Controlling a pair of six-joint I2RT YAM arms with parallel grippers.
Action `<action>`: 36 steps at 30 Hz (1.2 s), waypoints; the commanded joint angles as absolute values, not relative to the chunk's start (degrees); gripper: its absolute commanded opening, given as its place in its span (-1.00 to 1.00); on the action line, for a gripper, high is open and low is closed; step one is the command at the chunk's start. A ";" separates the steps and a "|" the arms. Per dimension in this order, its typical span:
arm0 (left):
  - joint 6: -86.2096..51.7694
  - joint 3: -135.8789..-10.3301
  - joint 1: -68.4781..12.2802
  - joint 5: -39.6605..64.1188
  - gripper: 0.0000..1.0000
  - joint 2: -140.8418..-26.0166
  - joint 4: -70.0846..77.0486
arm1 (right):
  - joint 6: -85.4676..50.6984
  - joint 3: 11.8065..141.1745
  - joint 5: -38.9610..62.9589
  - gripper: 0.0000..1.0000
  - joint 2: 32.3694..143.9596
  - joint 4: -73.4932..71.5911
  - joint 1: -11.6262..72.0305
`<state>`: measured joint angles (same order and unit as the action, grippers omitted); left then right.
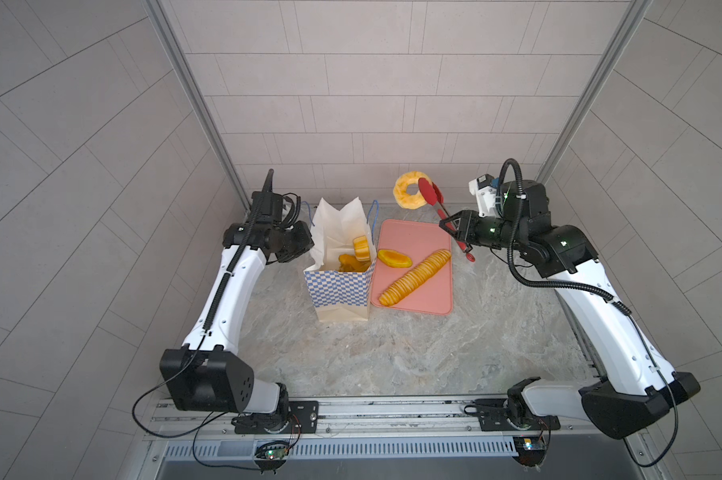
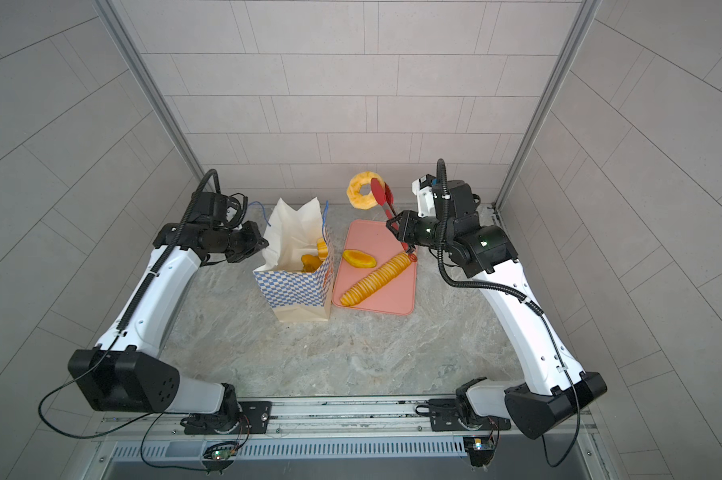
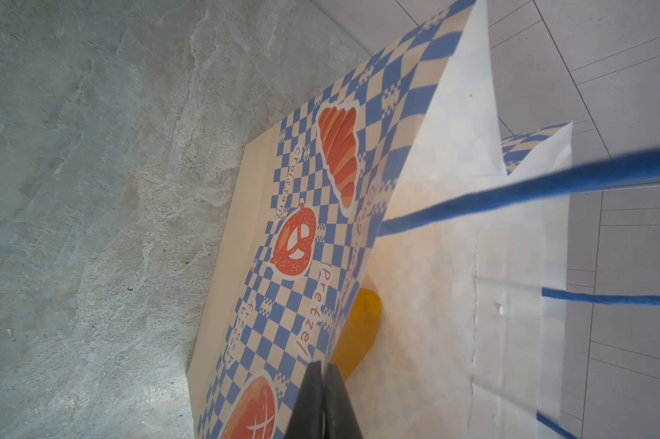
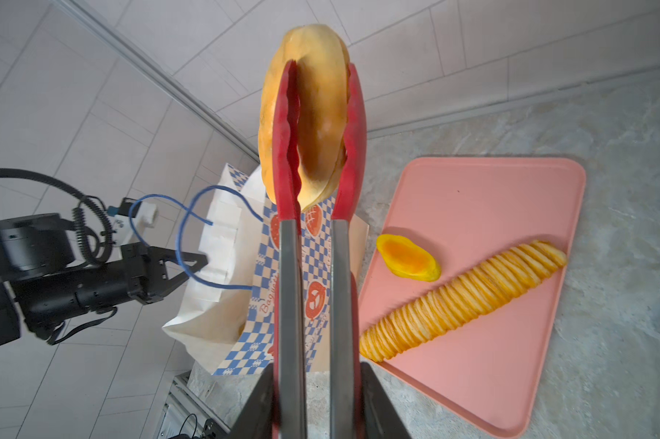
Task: Pack bread into a paper bag
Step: Place the bread in the paper bag.
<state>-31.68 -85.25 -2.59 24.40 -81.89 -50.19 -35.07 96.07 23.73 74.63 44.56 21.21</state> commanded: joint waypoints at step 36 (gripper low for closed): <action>-32.52 -90.51 -2.34 24.34 -1.00 -81.84 -52.47 | -22.64 113.01 4.37 -0.36 83.39 54.93 47.23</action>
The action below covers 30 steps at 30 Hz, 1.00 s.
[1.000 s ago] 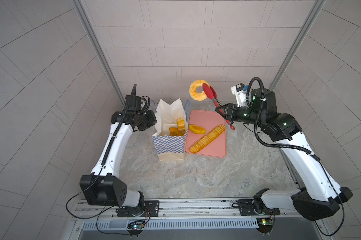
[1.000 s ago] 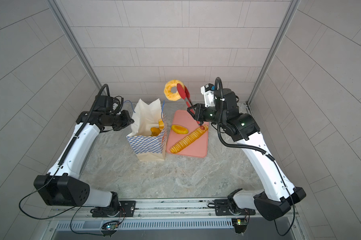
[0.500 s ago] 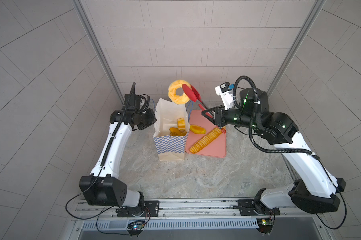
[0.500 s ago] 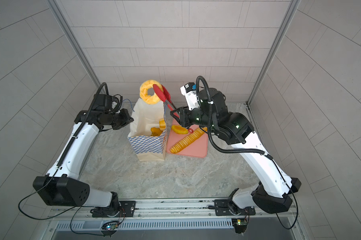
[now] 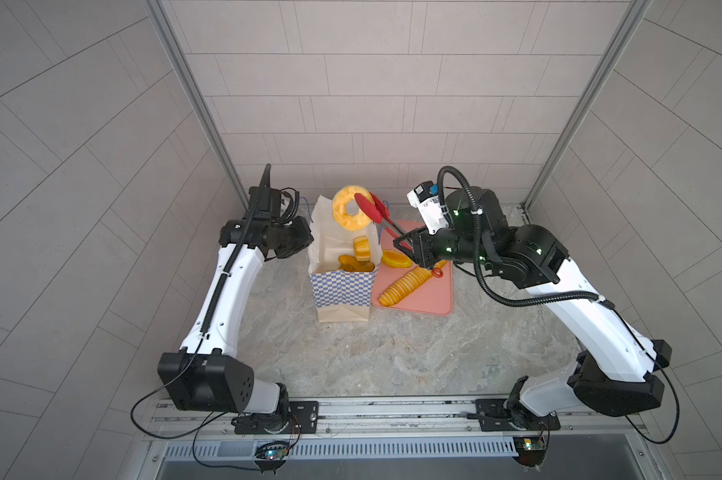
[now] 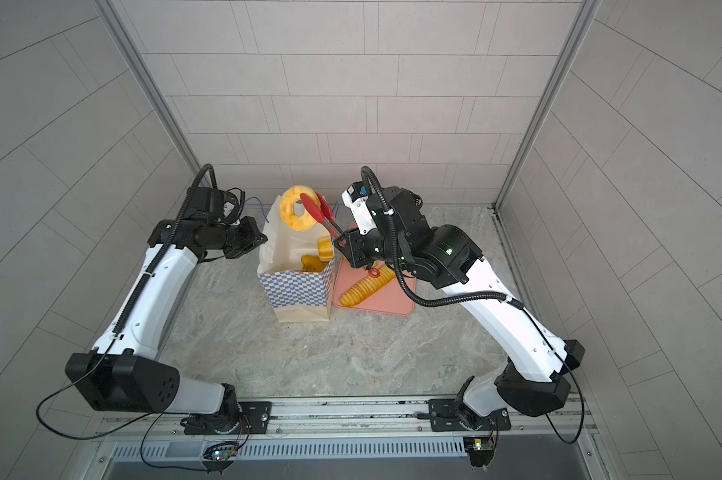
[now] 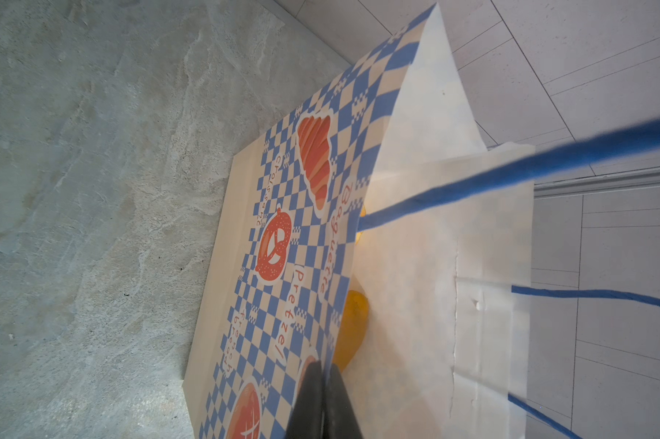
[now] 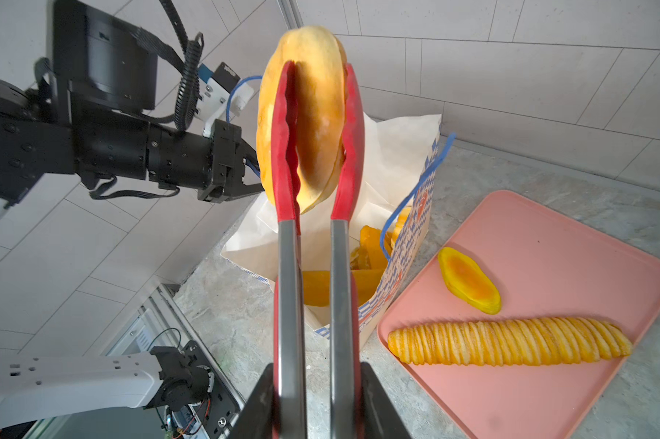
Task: Pack bread into a paper bag
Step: Place the bread in the paper bag.
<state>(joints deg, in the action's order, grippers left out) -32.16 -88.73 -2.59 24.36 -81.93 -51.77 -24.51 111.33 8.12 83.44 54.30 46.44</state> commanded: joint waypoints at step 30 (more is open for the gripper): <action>-32.30 -88.86 -2.37 24.47 -1.00 -81.32 -52.61 | -19.70 111.88 -3.67 -0.06 88.07 60.94 53.13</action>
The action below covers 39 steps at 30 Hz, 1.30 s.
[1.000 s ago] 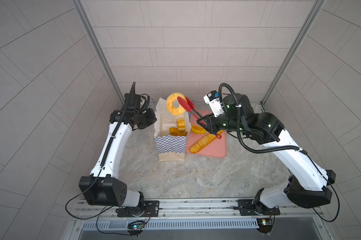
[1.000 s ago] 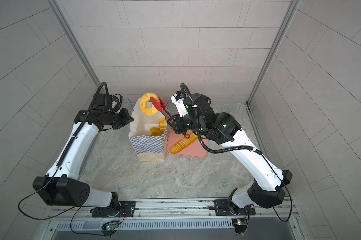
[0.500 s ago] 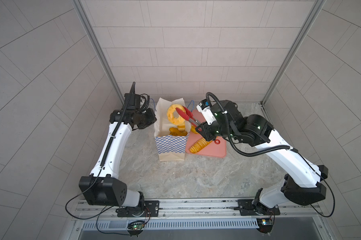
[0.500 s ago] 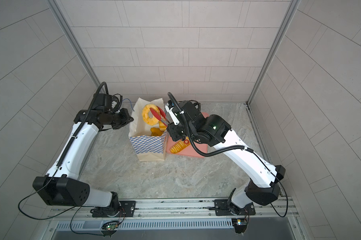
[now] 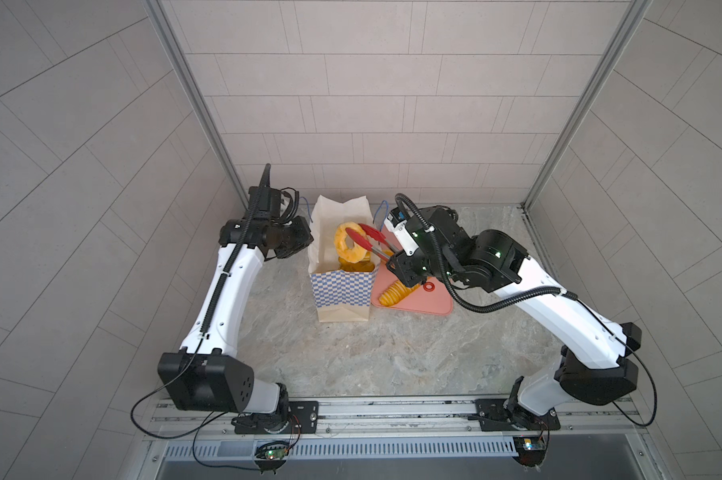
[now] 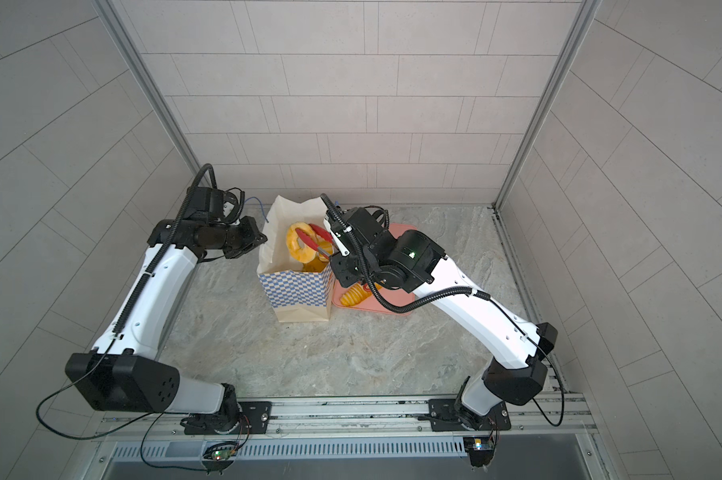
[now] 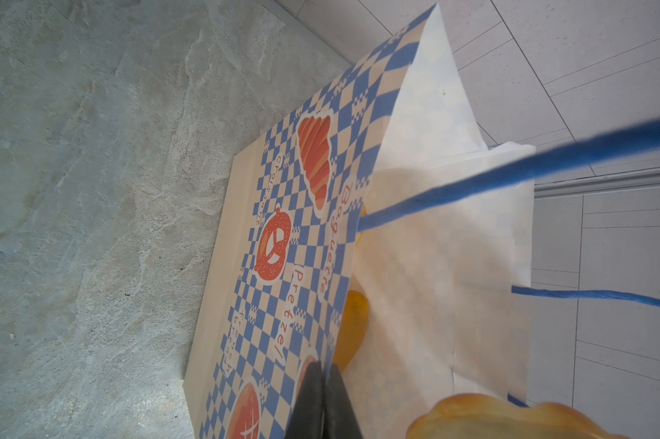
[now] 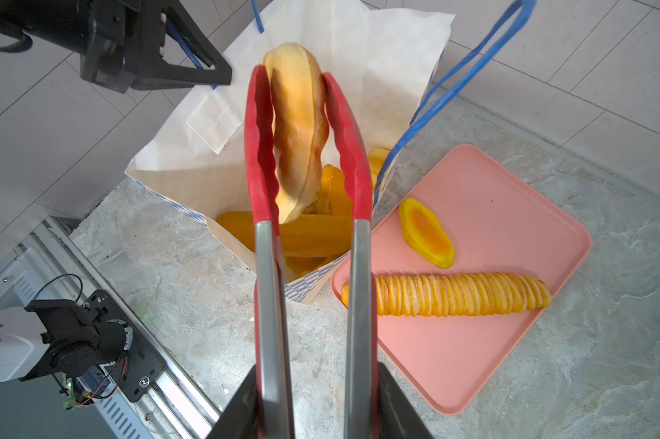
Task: Pack bread into a paper bag
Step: Place the bread in the paper bag, then pick up the bread from the tray.
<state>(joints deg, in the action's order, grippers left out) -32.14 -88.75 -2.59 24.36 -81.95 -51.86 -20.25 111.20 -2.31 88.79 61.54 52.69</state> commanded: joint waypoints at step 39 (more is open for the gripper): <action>-31.98 -88.68 -2.34 24.35 -1.00 -81.24 -52.75 | -17.80 115.69 -12.81 -0.02 78.26 62.04 42.10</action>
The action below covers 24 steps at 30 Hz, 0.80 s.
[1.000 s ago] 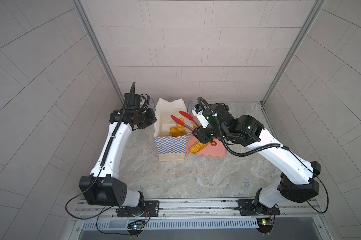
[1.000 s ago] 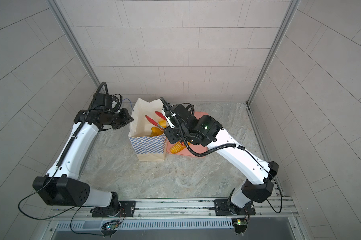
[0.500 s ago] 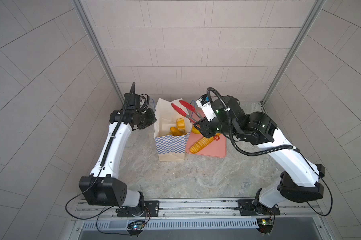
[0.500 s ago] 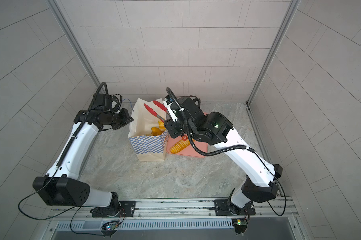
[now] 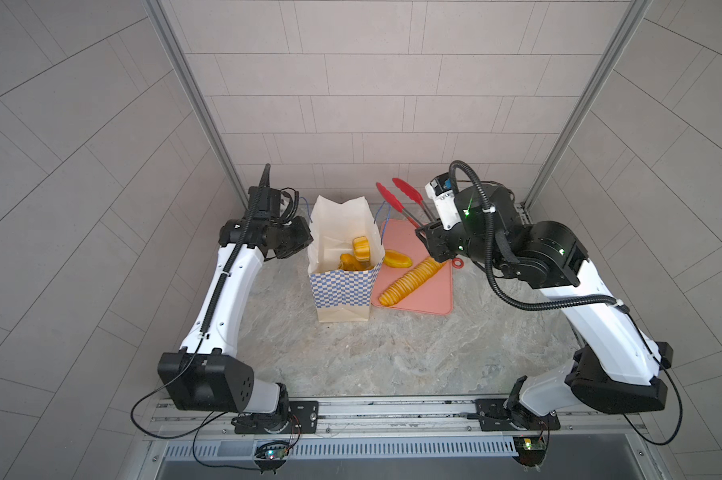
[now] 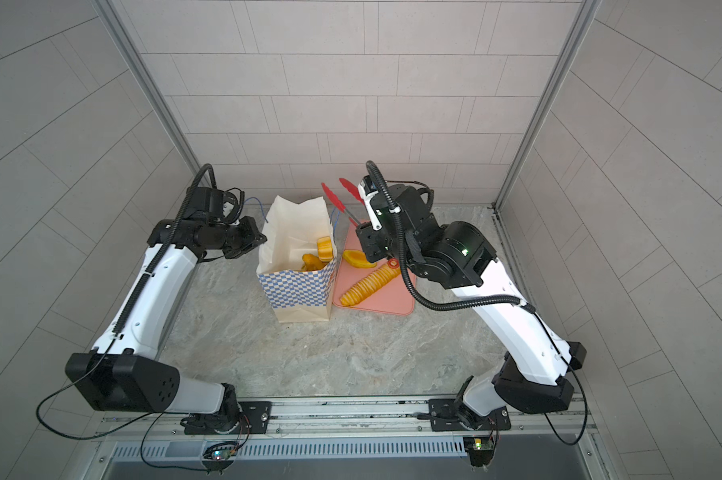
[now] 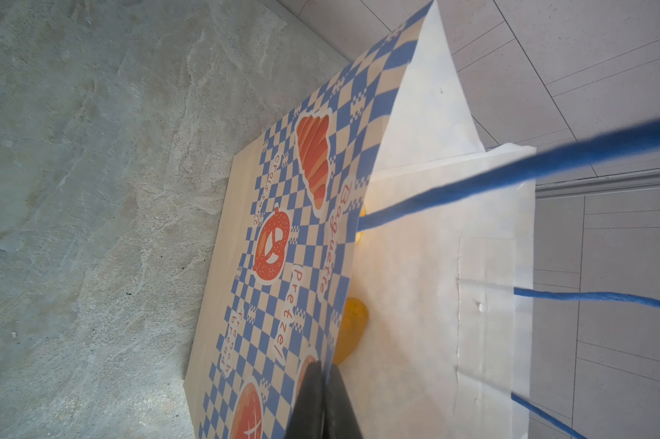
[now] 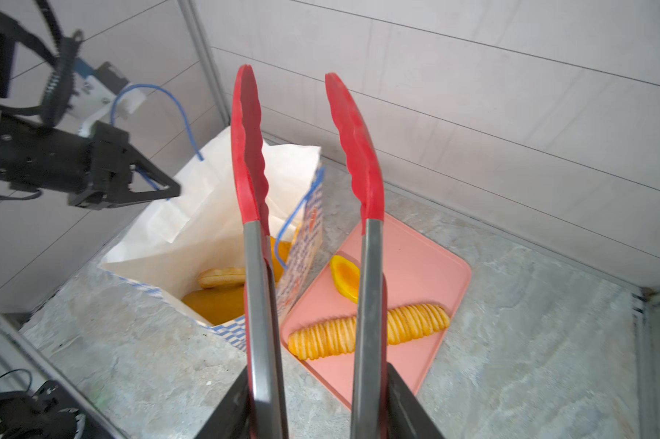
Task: Pack bread into a paper bag
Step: Pick up the bread from the tray.
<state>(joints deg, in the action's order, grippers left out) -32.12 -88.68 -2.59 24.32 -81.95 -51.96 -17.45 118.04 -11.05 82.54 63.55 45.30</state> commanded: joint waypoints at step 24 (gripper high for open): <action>-31.77 -87.81 -2.35 24.62 -1.00 -81.62 -52.25 | -18.32 83.51 6.96 -0.08 81.77 60.99 25.31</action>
<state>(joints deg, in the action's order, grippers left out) -32.10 -88.51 -2.59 24.36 -81.95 -51.92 -19.99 82.91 5.76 80.73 60.69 24.80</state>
